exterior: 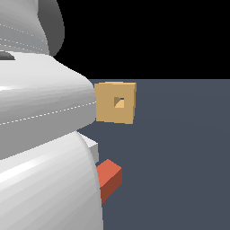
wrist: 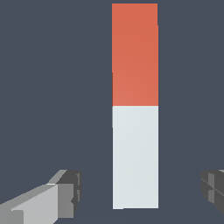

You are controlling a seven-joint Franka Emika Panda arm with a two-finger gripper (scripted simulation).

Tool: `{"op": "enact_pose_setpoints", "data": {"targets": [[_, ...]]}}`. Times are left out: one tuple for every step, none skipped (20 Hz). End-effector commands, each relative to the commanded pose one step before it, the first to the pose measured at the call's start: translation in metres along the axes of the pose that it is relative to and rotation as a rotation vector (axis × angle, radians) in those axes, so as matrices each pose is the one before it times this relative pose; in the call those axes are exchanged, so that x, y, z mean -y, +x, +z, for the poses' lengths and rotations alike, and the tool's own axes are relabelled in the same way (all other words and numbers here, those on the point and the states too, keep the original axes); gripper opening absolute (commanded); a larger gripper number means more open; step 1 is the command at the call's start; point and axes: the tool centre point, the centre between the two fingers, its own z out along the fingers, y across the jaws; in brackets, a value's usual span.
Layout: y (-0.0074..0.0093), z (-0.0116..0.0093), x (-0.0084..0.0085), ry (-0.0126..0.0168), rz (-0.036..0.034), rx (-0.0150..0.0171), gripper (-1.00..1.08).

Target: Insert the peg into the horizontal hole in a box.

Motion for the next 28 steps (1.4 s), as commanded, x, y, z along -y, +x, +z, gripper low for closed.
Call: {"op": "enact_pose_setpoints", "data": {"targets": [[0.00008,0.00722,0.00064,0.00093,-0.00057,0.00016,1.00],[-0.00003,0.00418,0.00012,0.00000,0.00000,0.00000,1.00],[-0.00004,0.00478,0.00013,0.00000,0.00000,0.00000,1.00],[0.00028,0.00529,0.00025,-0.00004,-0.00063,-0.00028,1.00],[-0.00003,0.00529,0.00009,0.00000,0.00000,0.00000,1.00],[-0.00002,0.00459,0.00002,0.00000,0.00000,0.00000,1.00],[0.00034,0.00383,0.00007,-0.00008,-0.00065,-0.00021,1.00],[0.00001,0.00324,-0.00012,0.00000,0.00000,0.00000,1.00],[0.00037,0.00250,-0.00005,-0.00011,-0.00066,-0.00016,1.00],[0.00003,0.00197,-0.00020,0.00000,0.00000,0.00000,1.00],[0.00003,0.00137,-0.00019,0.00000,0.00000,0.00000,1.00],[0.00038,0.00071,-0.00001,-0.00014,-0.00067,-0.00011,1.00],[0.00001,0.00026,-0.00005,0.00000,0.00000,0.00000,1.00],[0.00000,0.00000,0.00000,0.00000,0.00000,0.00000,-1.00],[0.00000,0.00000,0.00000,0.00000,0.00000,0.00000,-1.00],[0.00000,0.00000,0.00000,0.00000,0.00000,0.00000,-1.00],[0.00000,0.00000,0.00000,0.00000,0.00000,0.00000,-1.00],[0.00000,0.00000,0.00000,0.00000,0.00000,0.00000,-1.00],[0.00000,0.00000,0.00000,0.00000,0.00000,0.00000,-1.00],[0.00000,0.00000,0.00000,0.00000,0.00000,0.00000,-1.00],[0.00000,0.00000,0.00000,0.00000,0.00000,0.00000,-1.00],[0.00000,0.00000,0.00000,0.00000,0.00000,0.00000,-1.00],[0.00000,0.00000,0.00000,0.00000,0.00000,0.00000,-1.00],[-0.00013,-0.00011,-0.00018,0.00000,0.00000,0.00000,-1.00],[0.00032,-0.00031,0.00005,-0.00036,-0.00059,0.00007,-1.00],[0.00139,-0.00040,0.00028,-0.00003,-0.00258,0.00004,-1.00],[0.00234,-0.00066,0.00047,-0.00003,-0.00437,0.00007,-1.00],[0.00325,-0.00093,0.00065,-0.00004,-0.00606,0.00009,-1.00]]}}
